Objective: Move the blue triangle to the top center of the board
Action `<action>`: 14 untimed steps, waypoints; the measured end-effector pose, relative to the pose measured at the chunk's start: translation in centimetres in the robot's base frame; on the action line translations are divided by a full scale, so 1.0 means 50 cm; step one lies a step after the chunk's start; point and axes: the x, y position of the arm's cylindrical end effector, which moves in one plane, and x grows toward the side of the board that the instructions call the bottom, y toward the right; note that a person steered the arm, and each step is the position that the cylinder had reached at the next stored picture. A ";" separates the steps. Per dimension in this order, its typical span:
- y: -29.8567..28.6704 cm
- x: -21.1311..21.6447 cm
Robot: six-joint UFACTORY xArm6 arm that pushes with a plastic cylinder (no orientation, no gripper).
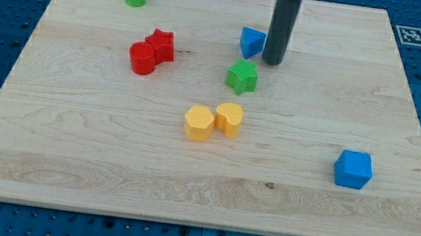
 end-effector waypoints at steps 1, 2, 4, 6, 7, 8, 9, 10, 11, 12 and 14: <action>-0.031 -0.005; -0.050 0.059; -0.062 -0.003; -0.118 0.000; -0.144 0.011; -0.145 -0.021; -0.145 -0.040; -0.145 -0.040; -0.140 -0.045; -0.102 -0.059; -0.115 -0.136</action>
